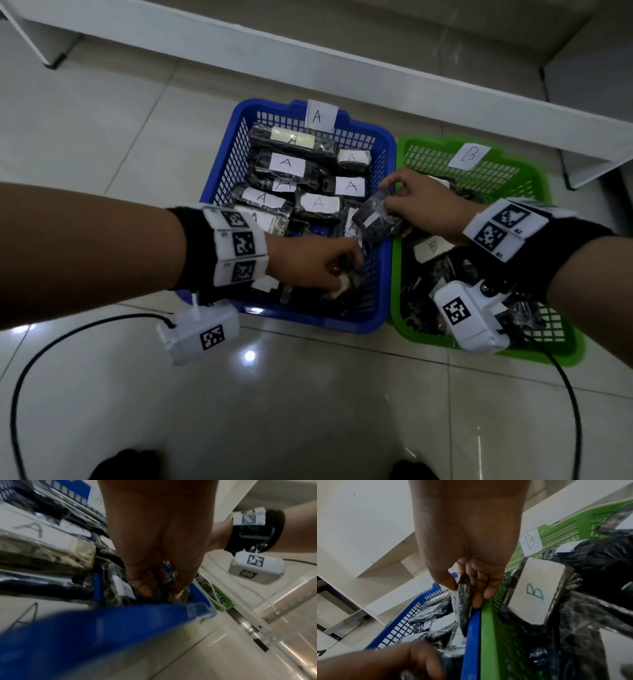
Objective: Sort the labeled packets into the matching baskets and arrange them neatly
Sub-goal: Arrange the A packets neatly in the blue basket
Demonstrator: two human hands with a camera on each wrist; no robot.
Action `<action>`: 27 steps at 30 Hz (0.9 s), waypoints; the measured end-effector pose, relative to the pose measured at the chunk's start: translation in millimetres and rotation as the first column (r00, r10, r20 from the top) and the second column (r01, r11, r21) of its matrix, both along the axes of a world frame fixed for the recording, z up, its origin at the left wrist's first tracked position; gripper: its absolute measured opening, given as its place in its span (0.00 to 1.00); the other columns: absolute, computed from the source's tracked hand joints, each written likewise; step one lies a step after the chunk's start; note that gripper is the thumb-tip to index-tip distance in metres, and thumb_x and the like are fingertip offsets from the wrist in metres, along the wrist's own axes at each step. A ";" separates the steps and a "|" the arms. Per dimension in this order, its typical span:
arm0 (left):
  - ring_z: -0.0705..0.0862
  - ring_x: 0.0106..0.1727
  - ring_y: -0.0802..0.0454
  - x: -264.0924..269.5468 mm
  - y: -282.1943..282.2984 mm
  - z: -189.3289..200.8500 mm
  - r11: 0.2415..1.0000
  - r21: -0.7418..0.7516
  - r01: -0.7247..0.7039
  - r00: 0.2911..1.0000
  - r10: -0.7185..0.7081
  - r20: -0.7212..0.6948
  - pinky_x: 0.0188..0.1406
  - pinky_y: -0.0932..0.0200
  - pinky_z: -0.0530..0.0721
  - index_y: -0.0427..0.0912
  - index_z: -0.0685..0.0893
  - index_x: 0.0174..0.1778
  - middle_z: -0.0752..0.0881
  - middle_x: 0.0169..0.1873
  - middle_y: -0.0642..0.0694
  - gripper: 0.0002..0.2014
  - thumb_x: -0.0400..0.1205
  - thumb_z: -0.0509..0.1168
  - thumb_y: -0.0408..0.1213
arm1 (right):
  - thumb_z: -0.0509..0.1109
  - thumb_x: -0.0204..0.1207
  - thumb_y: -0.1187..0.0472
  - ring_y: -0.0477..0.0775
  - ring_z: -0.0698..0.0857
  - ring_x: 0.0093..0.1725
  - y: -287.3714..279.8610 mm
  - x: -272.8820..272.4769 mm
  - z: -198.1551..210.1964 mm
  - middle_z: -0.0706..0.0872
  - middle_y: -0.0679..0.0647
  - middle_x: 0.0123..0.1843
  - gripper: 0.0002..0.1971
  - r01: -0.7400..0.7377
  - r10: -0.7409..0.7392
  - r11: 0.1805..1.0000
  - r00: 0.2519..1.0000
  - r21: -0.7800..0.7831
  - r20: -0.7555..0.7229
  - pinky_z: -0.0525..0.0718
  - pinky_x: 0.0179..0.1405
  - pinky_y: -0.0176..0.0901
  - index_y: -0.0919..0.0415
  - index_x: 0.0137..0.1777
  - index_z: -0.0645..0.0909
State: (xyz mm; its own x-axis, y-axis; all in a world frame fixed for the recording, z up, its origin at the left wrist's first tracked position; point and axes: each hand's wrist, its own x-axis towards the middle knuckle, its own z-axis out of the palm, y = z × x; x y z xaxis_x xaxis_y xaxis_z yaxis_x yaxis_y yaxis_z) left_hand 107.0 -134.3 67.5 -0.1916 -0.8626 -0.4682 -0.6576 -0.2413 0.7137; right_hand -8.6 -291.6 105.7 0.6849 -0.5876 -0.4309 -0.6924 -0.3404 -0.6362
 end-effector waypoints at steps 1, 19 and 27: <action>0.84 0.41 0.55 5.8 0.4 2.8 0.993 0.019 -0.116 0.991 0.117 -0.072 0.36 0.69 0.81 0.47 0.70 0.67 0.84 0.48 0.47 0.21 0.80 0.67 0.34 | 0.65 0.76 0.61 0.62 0.85 0.41 0.2 -0.3 -0.7 0.86 0.62 0.48 0.13 0.001 -0.001 1.000 1.000 -0.028 0.001 0.85 0.41 0.56 0.56 0.60 0.76; 0.76 0.27 0.55 7.0 3.9 -4.0 0.993 0.088 -0.080 0.968 0.057 0.245 0.26 0.63 0.73 0.37 0.84 0.36 0.82 0.27 0.46 0.22 0.81 0.61 0.54 | 0.63 0.79 0.60 0.47 0.73 0.25 6.5 0.3 -1.8 0.75 0.49 0.29 0.12 -0.018 0.015 0.993 1.000 -0.115 -0.020 0.67 0.24 0.38 0.60 0.62 0.75; 0.76 0.25 0.58 -2.6 9.2 -27.4 0.989 0.141 0.044 0.965 -0.079 0.249 0.26 0.67 0.70 0.34 0.86 0.40 0.85 0.30 0.44 0.25 0.86 0.54 0.52 | 0.65 0.78 0.57 0.49 0.74 0.30 5.3 4.0 -3.9 0.76 0.51 0.35 0.12 -0.057 0.050 0.989 0.997 -0.140 -0.056 0.69 0.26 0.41 0.58 0.61 0.75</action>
State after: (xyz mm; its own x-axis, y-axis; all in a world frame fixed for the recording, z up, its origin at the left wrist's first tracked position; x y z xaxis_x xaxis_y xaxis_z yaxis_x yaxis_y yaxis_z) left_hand 104.4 -125.1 40.2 -0.1026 -0.7796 -0.6178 -0.8293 -0.2758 0.4859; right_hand -4.6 -286.3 101.8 0.6956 -0.6083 -0.3822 -0.7018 -0.4614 -0.5428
